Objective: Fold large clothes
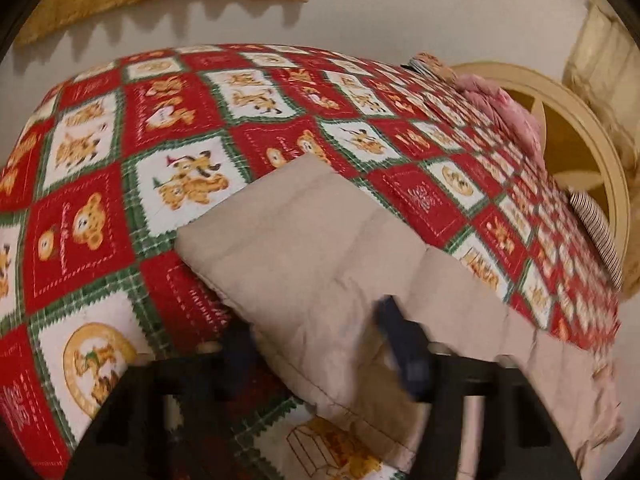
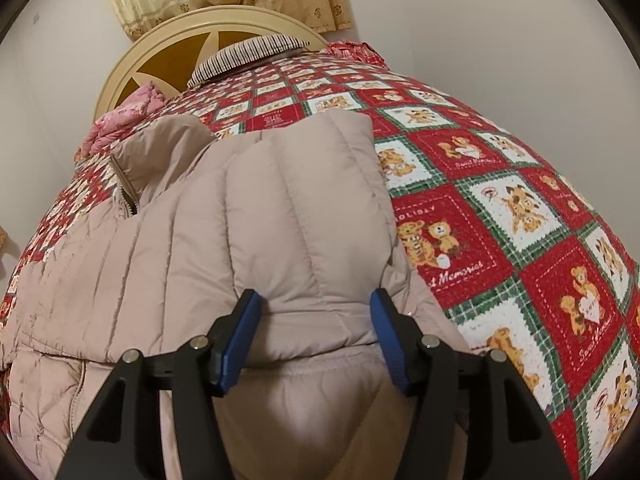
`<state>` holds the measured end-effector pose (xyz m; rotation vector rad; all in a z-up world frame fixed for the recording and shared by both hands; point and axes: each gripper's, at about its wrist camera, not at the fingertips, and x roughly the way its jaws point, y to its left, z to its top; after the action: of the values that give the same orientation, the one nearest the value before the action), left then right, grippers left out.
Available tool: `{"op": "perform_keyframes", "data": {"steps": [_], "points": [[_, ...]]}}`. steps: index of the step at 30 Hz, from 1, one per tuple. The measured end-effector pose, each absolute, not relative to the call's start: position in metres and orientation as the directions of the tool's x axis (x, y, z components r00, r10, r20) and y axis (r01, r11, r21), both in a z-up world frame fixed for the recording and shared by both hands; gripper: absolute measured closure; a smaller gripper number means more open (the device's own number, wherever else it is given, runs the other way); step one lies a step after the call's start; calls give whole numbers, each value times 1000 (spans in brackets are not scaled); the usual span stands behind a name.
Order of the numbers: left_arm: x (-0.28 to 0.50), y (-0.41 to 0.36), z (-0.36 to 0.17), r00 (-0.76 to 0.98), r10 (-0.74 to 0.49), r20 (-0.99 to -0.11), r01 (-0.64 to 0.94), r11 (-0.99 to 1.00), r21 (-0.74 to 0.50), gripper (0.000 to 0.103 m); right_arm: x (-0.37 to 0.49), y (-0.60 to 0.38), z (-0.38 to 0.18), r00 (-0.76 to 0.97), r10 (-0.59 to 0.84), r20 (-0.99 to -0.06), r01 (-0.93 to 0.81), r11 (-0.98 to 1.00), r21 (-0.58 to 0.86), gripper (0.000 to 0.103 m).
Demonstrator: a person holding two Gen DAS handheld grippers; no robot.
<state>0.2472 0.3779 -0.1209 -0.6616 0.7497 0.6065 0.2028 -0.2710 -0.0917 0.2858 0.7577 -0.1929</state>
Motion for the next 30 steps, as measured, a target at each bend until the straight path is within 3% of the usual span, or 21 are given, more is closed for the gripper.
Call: {"op": "perform_keyframes", "data": {"steps": [1, 2, 3, 5, 8, 10, 15, 19, 22, 25, 30], "points": [[246, 379, -121, 598, 252, -760, -689, 647, -327, 67, 203, -271, -92, 712, -70, -699, 274, 944, 185, 43], [247, 381, -121, 614, 239, -752, -675, 652, -345, 89, 203, -271, -92, 712, -70, -699, 274, 944, 185, 43], [248, 384, -123, 649, 187, -737, -642, 655, -399, 94, 203, -271, -92, 712, -70, -699, 274, 944, 185, 42], [248, 381, -114, 688, 136, -713, -604, 652, -458, 95, 203, -271, -92, 712, -69, -699, 274, 943, 187, 42], [257, 346, -70, 746, 189, -638, -524, 759, -387, 95, 202, -271, -92, 714, -65, -697, 272, 943, 190, 42], [263, 310, -38, 801, 161, -577, -427, 829, -362, 95, 202, -271, -92, 715, -63, -697, 271, 943, 192, 42], [270, 162, 47, 907, -51, -417, -59, 967, -247, 95, 202, -271, -92, 717, -59, -694, 269, 943, 197, 42], [255, 37, 71, 893, -256, -371, 223, 966, -128, 95, 201, -273, -92, 723, -49, -689, 267, 940, 212, 41], [242, -45, 52, 823, -406, -397, 405, 910, -91, 95, 200, -274, -92, 728, -40, -684, 264, 938, 227, 41], [235, -107, 9, 722, -492, -485, 519, 850, -90, 94, 199, -276, -92, 733, -28, -679, 261, 934, 243, 41], [245, -152, -70, 537, -428, -727, 544, 834, -89, 93, 196, -279, -92, 744, -6, -668, 257, 926, 278, 41]]}}
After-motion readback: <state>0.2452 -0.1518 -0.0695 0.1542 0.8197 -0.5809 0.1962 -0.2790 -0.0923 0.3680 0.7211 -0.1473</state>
